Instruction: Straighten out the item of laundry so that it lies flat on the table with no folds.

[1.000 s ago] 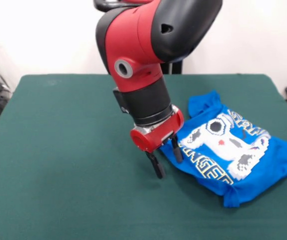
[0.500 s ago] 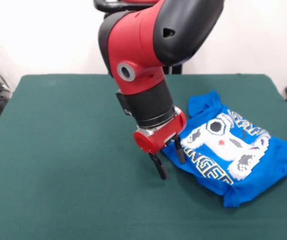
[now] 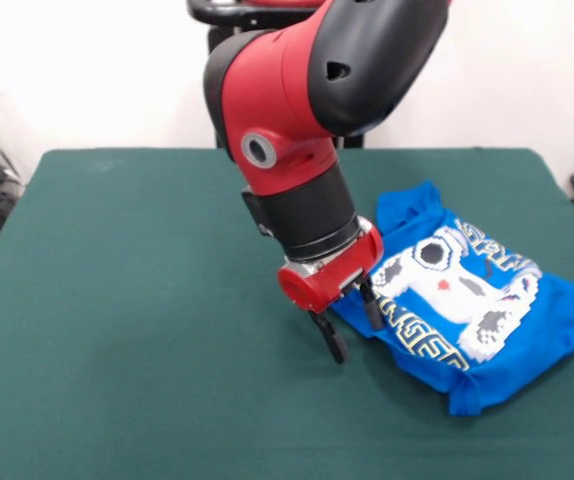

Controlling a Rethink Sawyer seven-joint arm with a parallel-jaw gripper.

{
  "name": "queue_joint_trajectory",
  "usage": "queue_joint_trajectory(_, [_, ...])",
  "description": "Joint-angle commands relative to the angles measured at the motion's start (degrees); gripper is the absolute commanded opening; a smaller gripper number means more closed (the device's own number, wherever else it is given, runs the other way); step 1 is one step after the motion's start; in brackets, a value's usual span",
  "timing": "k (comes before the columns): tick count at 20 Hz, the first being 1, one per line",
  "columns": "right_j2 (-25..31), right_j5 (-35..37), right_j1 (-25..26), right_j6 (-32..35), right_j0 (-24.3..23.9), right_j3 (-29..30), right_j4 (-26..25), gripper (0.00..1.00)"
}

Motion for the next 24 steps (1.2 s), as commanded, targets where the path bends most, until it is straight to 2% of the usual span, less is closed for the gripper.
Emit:
queue_joint_trajectory(1, [9.7,5.3,3.4,-7.4,0.7,2.2,4.3,1.0])
queue_joint_trajectory(11, [8.9,5.7,4.0,-6.0,1.3,2.0,3.3,1.0])
queue_joint_trajectory(12, [8.8,5.6,4.1,-5.9,1.3,1.9,3.1,0.0])
queue_joint_trajectory(24, [8.4,7.0,4.3,-6.1,1.7,2.1,3.0,0.0])
